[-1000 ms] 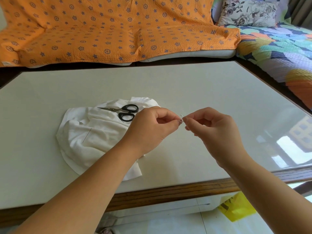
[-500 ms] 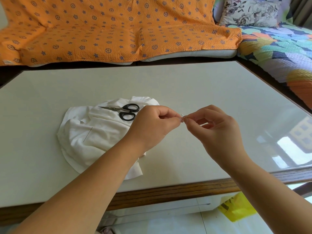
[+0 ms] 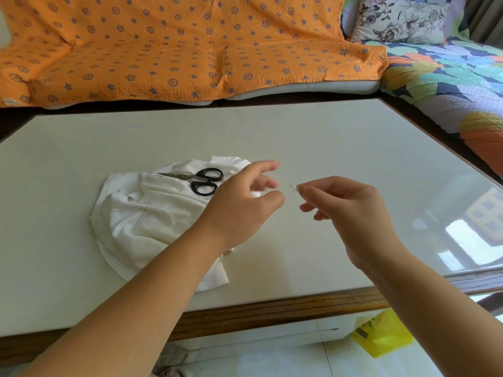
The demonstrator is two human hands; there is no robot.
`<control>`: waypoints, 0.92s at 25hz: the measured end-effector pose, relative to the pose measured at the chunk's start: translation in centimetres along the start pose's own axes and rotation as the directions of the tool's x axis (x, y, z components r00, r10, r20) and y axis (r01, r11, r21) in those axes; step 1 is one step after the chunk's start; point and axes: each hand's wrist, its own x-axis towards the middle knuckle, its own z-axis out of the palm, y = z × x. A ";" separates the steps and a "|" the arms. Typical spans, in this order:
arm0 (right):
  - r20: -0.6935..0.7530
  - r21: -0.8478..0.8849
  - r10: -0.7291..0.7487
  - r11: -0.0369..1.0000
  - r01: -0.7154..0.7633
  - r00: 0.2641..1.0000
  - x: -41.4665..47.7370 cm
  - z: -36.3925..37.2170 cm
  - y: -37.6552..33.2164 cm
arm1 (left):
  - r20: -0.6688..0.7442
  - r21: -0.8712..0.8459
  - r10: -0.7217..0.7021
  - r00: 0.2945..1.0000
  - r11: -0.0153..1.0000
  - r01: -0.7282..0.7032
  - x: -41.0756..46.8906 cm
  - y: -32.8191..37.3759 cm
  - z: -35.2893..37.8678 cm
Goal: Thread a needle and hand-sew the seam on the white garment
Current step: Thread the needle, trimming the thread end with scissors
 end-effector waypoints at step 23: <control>0.056 0.122 0.145 0.981 -0.151 0.988 0.1 0.1 0.0 | -0.186 0.195 0.282 0.941 0.949 -0.246 -0.4 -0.1 2.1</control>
